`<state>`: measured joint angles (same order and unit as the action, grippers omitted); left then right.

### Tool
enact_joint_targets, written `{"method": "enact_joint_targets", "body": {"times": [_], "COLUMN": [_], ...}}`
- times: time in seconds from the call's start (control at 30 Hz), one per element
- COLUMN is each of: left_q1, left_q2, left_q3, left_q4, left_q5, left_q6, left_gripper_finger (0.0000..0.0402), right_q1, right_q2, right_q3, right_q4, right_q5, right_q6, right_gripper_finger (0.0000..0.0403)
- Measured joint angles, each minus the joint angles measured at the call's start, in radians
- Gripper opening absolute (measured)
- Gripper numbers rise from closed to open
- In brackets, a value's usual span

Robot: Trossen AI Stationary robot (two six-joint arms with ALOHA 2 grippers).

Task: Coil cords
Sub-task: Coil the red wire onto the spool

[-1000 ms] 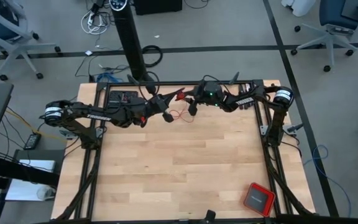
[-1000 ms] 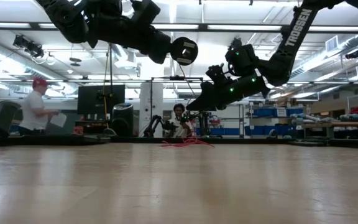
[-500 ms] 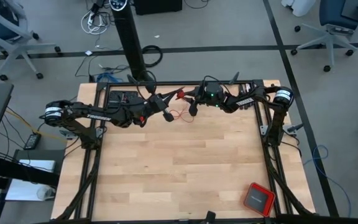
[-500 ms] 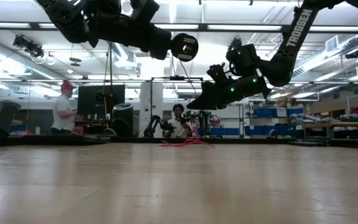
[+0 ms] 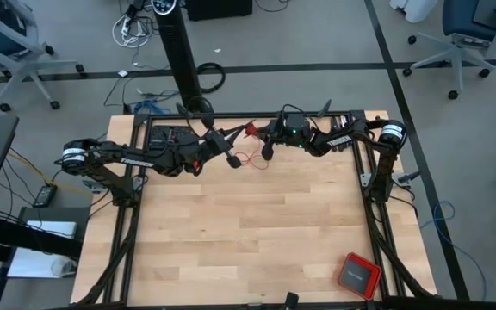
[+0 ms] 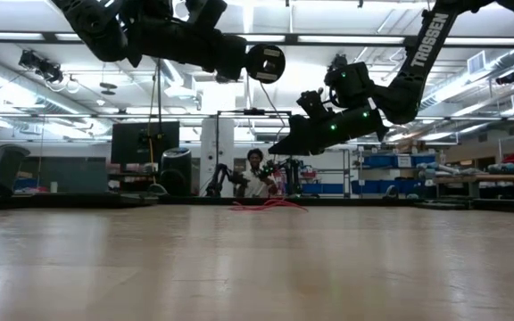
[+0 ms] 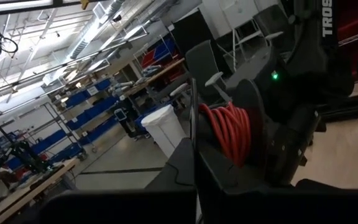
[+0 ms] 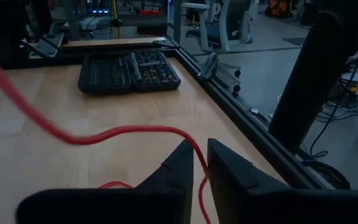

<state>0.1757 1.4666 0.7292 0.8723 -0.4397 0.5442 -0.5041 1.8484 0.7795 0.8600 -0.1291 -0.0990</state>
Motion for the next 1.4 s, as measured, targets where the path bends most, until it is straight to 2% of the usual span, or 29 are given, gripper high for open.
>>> {"method": "enact_joint_targets", "body": {"times": [0.2,0.37,0.7,1.03,1.4], "left_q1": [0.000,0.000,0.000,0.050,0.063], "left_q2": [0.000,0.000,0.000,0.000,0.000], "left_q3": [0.000,0.000,0.000,0.028,0.056], "left_q4": [-0.005,-0.046,-0.150,-0.346,-0.423], "left_q5": [0.000,-0.004,-0.026,0.114,0.111], "left_q6": [0.001,0.006,0.122,0.054,0.001], "left_gripper_finger": [0.0000,0.0000,0.0000,0.0000,0.0000], "right_q1": [0.000,-0.020,-0.078,-0.102,-0.089], "right_q2": [-0.001,-0.047,-0.241,-0.418,-0.484], "right_q3": [0.000,-0.003,-0.104,-0.124,-0.124], "right_q4": [-0.018,-0.104,-0.169,-0.282,-0.315], "right_q5": [-0.003,0.021,0.106,0.110,0.109], "right_q6": [0.000,0.003,-0.010,-0.010,-0.011], "right_gripper_finger": [0.0006,0.0004,0.0001,0.0001,0.0000]}}
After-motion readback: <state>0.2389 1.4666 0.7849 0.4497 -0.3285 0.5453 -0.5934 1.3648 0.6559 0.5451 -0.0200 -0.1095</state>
